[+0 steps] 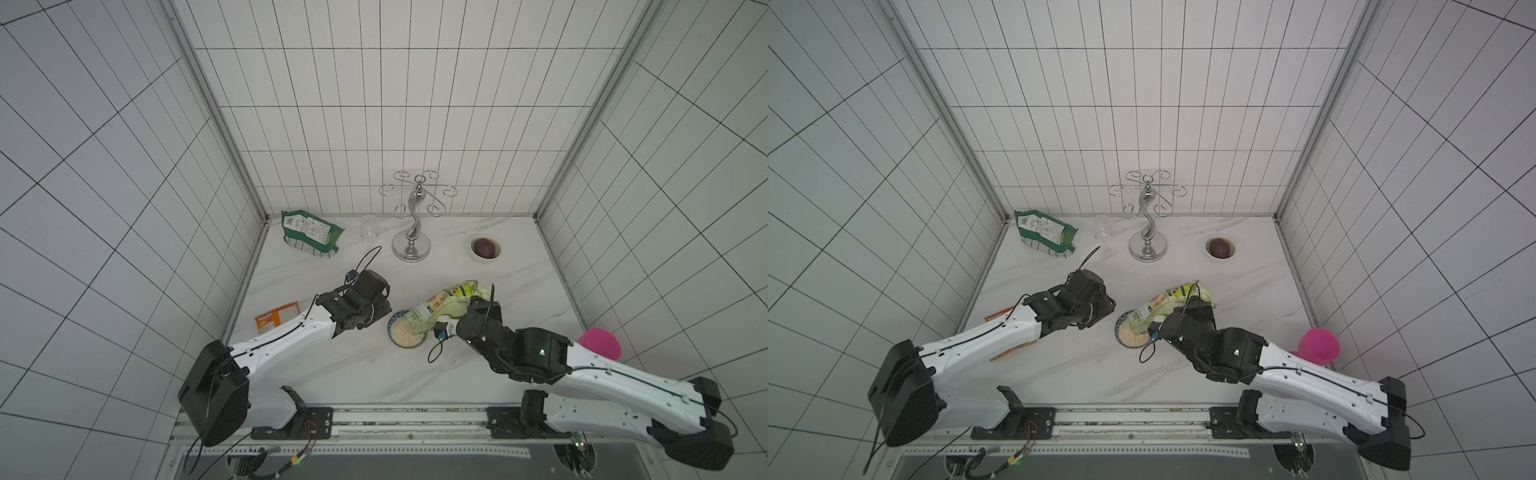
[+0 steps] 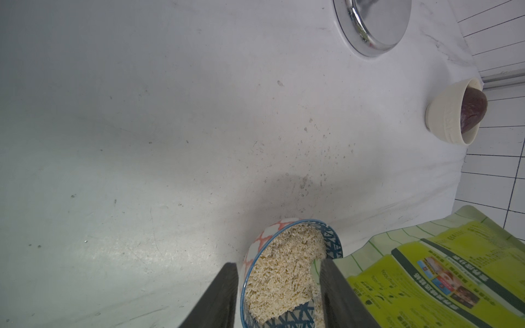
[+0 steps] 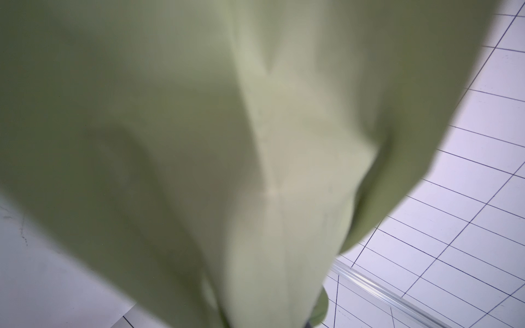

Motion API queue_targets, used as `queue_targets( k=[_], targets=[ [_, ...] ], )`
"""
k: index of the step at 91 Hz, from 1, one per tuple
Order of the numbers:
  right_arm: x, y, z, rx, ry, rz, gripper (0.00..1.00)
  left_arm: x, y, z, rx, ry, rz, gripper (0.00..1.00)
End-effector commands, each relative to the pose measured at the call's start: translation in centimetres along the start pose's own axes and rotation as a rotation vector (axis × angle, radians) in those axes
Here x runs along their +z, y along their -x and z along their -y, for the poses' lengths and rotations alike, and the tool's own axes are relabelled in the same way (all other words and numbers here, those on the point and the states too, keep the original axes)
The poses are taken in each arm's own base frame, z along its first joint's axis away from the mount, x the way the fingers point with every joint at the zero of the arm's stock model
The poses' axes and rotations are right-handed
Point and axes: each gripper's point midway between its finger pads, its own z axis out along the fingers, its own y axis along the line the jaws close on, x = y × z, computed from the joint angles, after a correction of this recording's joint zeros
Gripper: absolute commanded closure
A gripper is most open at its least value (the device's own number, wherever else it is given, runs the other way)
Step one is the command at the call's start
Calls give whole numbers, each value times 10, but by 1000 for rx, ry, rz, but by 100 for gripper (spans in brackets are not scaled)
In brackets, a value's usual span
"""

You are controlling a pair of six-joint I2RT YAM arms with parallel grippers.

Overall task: Pour the oats into the breakfast bowl
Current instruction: Pour the oats into the bowl, then place the oats bag at the center of the board.

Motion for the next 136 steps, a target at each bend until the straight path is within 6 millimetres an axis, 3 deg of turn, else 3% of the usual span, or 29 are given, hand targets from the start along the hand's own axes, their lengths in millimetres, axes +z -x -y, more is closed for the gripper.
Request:
queue_targets(
  k=[1,43,74,136],
  targets=[
    [-17,-12,41,279,-110,15,100,-10,11,5,-10,-18,39,51],
    [-7,-27,34,532,-34,23,100,-14,15,3,-18,-18,46,51],
    [-20,-37,39,755,1,135,100,-14,16,0,-21,-10,48,51],
    [-27,-54,56,1237,-34,238,100,-18,20,-1,-32,-17,52,51]
  ],
)
